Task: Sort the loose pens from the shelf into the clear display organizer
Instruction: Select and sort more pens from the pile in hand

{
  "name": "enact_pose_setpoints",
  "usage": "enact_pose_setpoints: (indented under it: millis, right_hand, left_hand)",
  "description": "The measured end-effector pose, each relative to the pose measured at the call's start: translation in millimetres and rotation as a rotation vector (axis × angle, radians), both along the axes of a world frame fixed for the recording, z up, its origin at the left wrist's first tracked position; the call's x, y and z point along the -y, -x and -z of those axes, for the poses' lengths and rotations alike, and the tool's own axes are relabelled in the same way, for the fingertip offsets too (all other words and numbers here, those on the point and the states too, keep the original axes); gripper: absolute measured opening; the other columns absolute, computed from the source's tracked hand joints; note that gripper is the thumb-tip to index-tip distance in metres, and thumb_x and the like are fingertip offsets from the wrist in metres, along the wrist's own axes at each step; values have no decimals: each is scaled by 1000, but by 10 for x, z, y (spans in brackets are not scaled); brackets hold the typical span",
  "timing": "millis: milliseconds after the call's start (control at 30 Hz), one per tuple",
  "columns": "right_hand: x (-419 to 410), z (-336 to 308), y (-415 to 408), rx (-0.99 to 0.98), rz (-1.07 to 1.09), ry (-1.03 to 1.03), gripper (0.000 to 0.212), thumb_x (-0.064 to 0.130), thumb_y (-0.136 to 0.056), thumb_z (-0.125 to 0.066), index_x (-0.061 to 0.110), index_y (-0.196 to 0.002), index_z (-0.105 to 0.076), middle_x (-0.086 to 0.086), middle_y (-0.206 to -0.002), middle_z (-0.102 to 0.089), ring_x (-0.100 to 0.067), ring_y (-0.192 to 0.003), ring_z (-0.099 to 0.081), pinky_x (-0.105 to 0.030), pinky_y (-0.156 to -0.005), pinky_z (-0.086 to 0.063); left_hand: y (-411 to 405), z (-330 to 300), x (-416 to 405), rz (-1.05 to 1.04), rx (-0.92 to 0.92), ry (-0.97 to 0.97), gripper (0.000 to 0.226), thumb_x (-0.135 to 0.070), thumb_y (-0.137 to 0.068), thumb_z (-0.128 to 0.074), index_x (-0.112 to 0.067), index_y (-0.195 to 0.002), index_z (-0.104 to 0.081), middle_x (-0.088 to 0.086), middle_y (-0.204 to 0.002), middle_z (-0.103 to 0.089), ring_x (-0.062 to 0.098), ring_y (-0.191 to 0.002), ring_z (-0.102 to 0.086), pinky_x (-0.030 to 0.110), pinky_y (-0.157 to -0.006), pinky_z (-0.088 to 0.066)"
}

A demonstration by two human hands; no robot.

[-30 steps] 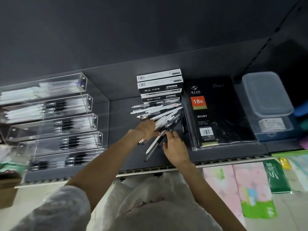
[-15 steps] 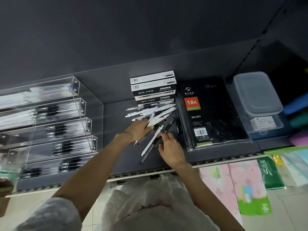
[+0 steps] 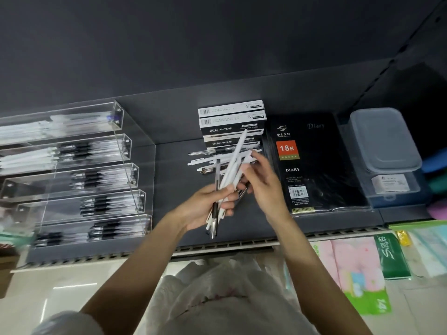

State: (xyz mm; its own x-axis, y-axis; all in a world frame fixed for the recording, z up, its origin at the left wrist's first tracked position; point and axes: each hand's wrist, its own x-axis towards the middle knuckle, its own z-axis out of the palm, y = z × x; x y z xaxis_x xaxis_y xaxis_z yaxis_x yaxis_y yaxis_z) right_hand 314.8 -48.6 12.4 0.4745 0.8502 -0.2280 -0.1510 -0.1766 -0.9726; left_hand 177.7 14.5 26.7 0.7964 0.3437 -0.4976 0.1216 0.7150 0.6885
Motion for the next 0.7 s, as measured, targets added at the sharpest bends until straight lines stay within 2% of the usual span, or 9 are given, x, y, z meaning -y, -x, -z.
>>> enact_pose_setpoints:
  millis: [133, 200, 267, 333, 433, 467, 567, 700]
  right_hand:
    - [-102, -173, -82, -52, -137, 37, 50, 25, -91, -61, 33, -135, -39, -16, -101, -68, -14, -74, -67, -30, -58, -53]
    - [-103, -257, -72, -75, -193, 43, 47, 14, -92, -59, 24, -135, -41, -18, -96, -69, -4, -56, -60, -18, -45, -44]
    - [-94, -333, -46, -61, -245, 26, 45, 6, -93, -55, 16, -135, -42, -7, -81, -68, 1, -44, -53, -11, -39, -37]
    - [-83, -385, -16, -39, -300, 12, 51, 3, -93, -55, 17, -138, -37, -1, -74, -67, 1, -43, -53, -11, -39, -36]
    - [-89, -398, 38, 13, -404, 15, 67, 1, -91, -57, 29, -143, -24, -14, -84, -68, 1, -49, -57, -12, -43, -39]
    - [-104, -397, 56, 40, -454, 20, 70, 2, -91, -58, 31, -144, -23, -13, -83, -66, 1, -50, -57, -12, -45, -40]
    - [-177, -372, 97, 116, -580, 45, 67, 8, -90, -62, 32, -142, -29, -2, -76, -62, -2, -51, -53, -14, -46, -40]
    - [-234, -372, 130, 106, -564, 50, 55, 13, -91, -60, 26, -139, -38, -5, -73, -63, -8, -52, -52, -18, -48, -42]
  left_hand:
    - [89, -18, 127, 24, 10, 10, 23, -15, -93, -47, -11, -110, -62, -5, -72, -52, 6, -58, -44, 21, -61, -47]
    - [118, -39, 171, -18, 1, 13, 22, -14, -91, -49, -13, -104, -66, -2, -75, -55, 7, -59, -46, 21, -62, -48]
    - [151, -54, 210, -54, -3, 25, 21, -13, -90, -50, -11, -101, -67, 0, -77, -57, 8, -58, -49, 22, -61, -48]
    - [202, -54, 243, -73, -24, 10, 21, -11, -91, -49, -10, -103, -66, 0, -76, -61, 9, -60, -53, 22, -61, -50]
    - [316, -44, 273, -86, -71, -17, 22, -9, -94, -47, -7, -112, -60, -1, -77, -67, 10, -67, -61, 25, -68, -55]
    - [357, -46, 284, -88, -77, -16, 24, -9, -93, -49, -5, -115, -57, 0, -79, -68, 12, -69, -63, 26, -68, -55]
    - [472, -64, 321, -107, -86, -7, 25, -8, -95, -48, -3, -118, -55, 1, -80, -70, 12, -71, -66, 29, -72, -58]
    - [561, -69, 315, -210, -61, 6, 20, -7, -96, -45, -3, -110, -60, 0, -80, -71, 10, -68, -66, 28, -71, -58]
